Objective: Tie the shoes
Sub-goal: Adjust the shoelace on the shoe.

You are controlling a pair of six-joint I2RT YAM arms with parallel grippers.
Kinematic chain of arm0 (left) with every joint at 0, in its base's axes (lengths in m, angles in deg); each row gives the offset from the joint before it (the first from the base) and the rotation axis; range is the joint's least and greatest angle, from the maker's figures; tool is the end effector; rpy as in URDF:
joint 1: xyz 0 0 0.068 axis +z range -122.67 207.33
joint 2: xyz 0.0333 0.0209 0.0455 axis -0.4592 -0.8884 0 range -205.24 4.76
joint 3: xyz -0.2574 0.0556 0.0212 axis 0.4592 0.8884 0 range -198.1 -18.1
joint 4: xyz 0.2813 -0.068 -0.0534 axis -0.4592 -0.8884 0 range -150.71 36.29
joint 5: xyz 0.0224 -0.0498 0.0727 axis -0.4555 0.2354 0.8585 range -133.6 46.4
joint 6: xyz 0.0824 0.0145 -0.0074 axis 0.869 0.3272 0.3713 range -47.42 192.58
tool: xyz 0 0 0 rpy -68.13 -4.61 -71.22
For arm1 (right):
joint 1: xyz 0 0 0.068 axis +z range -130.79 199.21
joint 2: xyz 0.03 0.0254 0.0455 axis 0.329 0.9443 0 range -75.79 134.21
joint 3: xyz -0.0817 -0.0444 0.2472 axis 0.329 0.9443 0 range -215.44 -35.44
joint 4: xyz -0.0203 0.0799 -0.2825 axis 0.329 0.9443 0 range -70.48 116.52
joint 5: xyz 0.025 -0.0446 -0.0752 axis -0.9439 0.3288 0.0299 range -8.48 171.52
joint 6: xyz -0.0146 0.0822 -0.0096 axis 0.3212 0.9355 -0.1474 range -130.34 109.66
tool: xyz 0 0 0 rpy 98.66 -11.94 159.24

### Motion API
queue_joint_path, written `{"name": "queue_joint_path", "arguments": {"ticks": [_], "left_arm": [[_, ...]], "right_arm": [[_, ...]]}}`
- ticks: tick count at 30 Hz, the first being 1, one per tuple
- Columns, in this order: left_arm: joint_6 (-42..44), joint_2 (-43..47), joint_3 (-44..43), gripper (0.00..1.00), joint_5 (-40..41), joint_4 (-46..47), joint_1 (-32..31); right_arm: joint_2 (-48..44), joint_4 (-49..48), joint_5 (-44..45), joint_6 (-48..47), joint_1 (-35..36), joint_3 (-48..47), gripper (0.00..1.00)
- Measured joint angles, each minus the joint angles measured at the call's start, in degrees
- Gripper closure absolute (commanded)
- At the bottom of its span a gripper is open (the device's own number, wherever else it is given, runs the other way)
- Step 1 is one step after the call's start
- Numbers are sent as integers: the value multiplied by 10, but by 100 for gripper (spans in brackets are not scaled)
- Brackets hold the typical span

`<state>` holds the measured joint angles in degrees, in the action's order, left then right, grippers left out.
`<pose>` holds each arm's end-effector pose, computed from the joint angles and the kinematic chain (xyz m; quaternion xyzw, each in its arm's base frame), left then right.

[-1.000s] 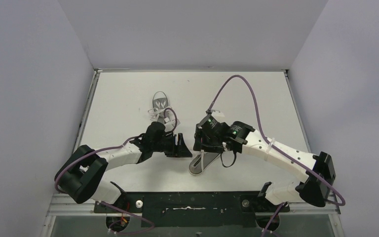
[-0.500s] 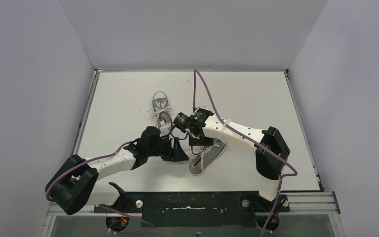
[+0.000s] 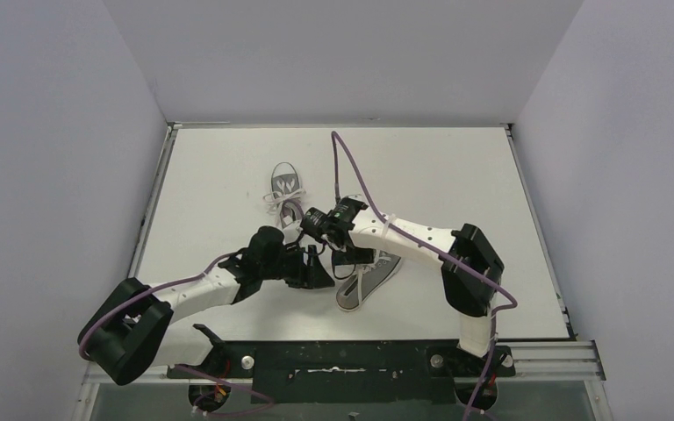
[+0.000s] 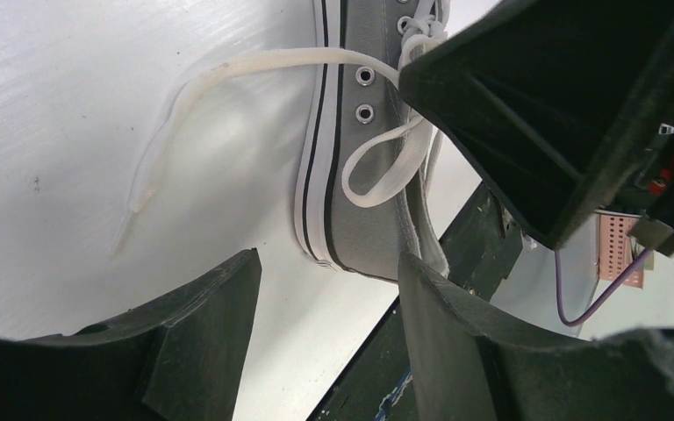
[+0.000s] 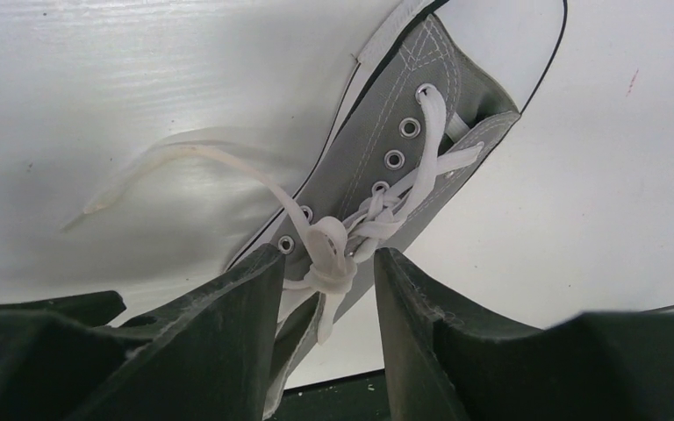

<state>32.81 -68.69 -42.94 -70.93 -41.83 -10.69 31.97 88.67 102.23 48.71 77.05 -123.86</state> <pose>0.2068 -0.2048 0.1045 0.0927 0.8701 -0.4378 0.2064 0.2272 0.3124 0.1774 0.0127 0.9835 -0.0830 0.1600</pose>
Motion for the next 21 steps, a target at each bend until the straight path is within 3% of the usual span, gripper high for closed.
{"name": "queue_joint_path", "arguments": {"ticks": [12,17,21], "left_arm": [[-1,28,19,44,-3,0,0],[-1,31,24,43,-7,9,1],[-3,24,33,42,-18,39,2]], "right_arm": [[24,0,12,-1,0,-3,68],[24,1,16,0,0,-3,81],[24,2,20,0,0,-3,98]]}}
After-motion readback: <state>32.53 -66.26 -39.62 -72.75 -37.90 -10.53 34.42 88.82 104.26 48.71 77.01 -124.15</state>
